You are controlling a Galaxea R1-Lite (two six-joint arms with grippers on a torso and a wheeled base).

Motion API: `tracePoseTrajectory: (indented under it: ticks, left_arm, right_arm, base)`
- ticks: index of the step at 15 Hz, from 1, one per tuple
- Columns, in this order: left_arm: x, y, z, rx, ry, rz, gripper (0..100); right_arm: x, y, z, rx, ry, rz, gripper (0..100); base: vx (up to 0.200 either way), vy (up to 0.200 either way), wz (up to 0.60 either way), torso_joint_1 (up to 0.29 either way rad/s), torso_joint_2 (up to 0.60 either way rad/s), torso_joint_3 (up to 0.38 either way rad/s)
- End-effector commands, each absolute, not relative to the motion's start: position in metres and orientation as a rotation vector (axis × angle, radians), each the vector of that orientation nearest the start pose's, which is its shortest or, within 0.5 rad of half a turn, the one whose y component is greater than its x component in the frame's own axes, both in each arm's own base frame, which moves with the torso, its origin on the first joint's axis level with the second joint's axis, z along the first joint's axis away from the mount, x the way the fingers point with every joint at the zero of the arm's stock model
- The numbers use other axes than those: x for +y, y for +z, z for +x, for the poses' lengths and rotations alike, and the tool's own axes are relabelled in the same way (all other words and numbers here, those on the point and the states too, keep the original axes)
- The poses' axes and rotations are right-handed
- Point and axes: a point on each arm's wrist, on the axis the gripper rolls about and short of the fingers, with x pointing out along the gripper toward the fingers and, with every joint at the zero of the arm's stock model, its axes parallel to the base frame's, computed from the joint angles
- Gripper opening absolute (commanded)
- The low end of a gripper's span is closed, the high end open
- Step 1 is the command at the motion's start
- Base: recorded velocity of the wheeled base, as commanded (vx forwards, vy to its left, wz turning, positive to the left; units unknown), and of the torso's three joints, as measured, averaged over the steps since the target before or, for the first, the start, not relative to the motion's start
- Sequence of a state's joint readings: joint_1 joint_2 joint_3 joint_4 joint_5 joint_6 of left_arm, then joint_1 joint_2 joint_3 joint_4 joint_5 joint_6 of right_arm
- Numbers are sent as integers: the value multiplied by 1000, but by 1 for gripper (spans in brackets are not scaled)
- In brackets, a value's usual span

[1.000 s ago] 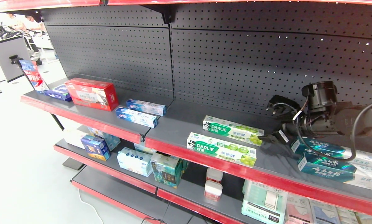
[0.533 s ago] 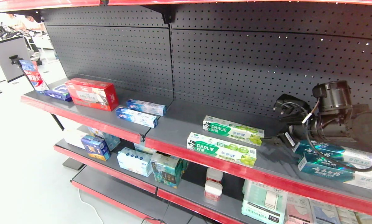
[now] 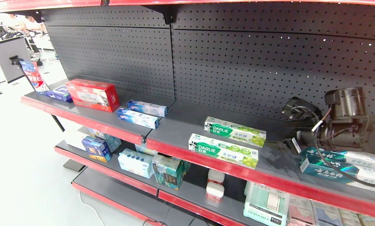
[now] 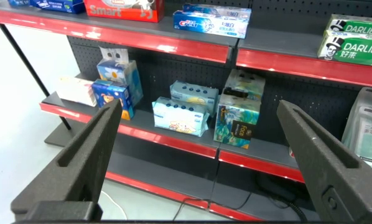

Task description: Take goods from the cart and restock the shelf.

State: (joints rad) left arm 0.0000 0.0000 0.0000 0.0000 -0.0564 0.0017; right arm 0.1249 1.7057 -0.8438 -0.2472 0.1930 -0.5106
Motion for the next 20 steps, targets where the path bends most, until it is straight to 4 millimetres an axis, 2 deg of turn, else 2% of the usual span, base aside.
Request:
tracePoseTrajectory:
  ticks: [1,10,13,16,20]
  left_arm:
    - [-1,75,-23,0,-57,2,100]
    - [-1,75,-23,0,-57,2,100]
    - [-1,75,-23,0,-57,2,100]
    - [-1,75,-23,0,-57,2,100]
    - [-1,75,-23,0,-57,2,100]
  right_arm:
    - [41,165,274,497,453,-450,100]
    - [30,180,190,414,427,-408,100]
    - [26,180,164,388,411,-372,100]
    - [24,180,151,375,395,-317,100]
    - [24,183,147,373,371,-202,100]
  base:
    - [0,0,0,0,0,0]
    - [0,0,0,0,0,0]
    - [0,0,0,0,0,0]
    - [0,0,0,0,0,0]
    - [0,0,0,0,0,0]
